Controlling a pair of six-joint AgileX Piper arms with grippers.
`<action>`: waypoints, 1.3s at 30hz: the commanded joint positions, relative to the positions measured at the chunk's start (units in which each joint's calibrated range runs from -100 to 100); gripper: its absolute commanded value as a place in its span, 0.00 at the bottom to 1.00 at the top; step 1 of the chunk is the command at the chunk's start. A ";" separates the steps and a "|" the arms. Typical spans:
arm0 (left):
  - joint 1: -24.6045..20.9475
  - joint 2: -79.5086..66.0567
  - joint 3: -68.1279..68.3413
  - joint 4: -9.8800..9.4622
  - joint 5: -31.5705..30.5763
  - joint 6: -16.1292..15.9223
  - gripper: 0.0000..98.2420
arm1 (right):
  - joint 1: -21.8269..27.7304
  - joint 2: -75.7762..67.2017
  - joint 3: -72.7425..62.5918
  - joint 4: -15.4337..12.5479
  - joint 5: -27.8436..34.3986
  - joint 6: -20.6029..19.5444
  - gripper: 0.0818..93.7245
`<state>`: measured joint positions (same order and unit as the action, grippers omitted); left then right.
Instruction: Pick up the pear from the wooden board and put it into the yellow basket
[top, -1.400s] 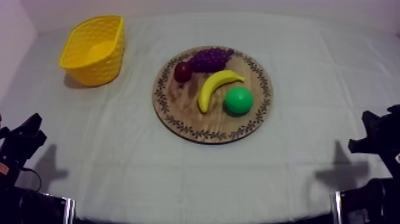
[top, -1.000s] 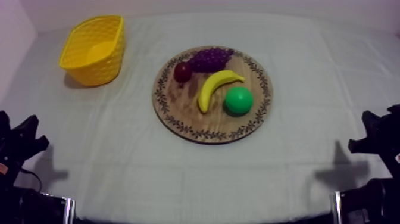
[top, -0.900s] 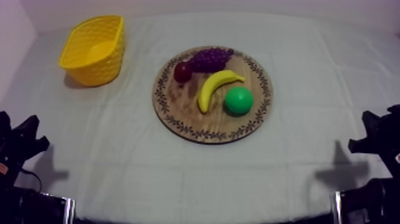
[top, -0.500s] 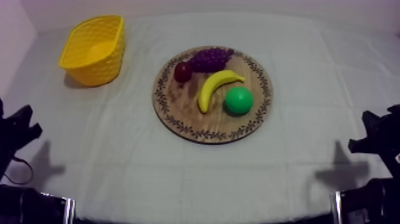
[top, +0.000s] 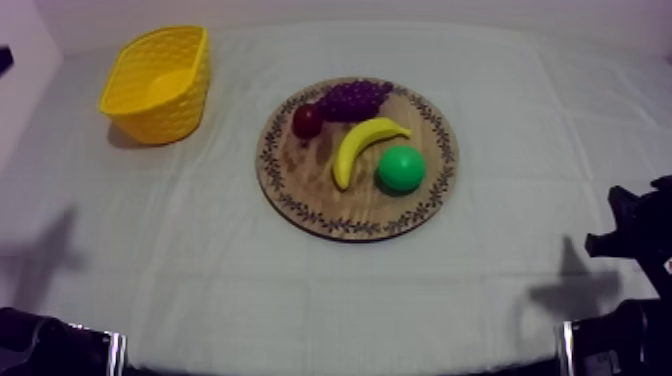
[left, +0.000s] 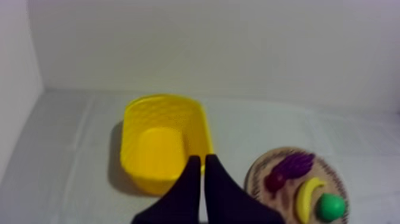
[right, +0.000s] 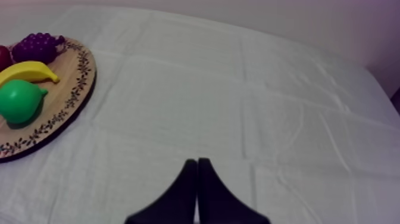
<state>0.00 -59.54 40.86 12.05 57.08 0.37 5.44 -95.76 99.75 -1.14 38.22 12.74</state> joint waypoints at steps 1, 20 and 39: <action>0.97 4.83 -18.57 0.33 1.90 0.57 0.00 | -0.01 0.01 0.03 0.00 0.01 -0.01 0.00; 20.55 24.11 -37.06 -10.87 0.48 9.13 0.00 | -0.01 0.01 0.03 0.00 0.01 -0.01 0.00; 35.00 43.79 -36.36 -16.50 1.43 14.97 0.00 | -0.01 0.01 0.03 0.00 0.01 -0.01 0.00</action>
<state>34.57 -18.22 4.90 -4.50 58.14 15.29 5.44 -95.76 99.75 -1.14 38.22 12.74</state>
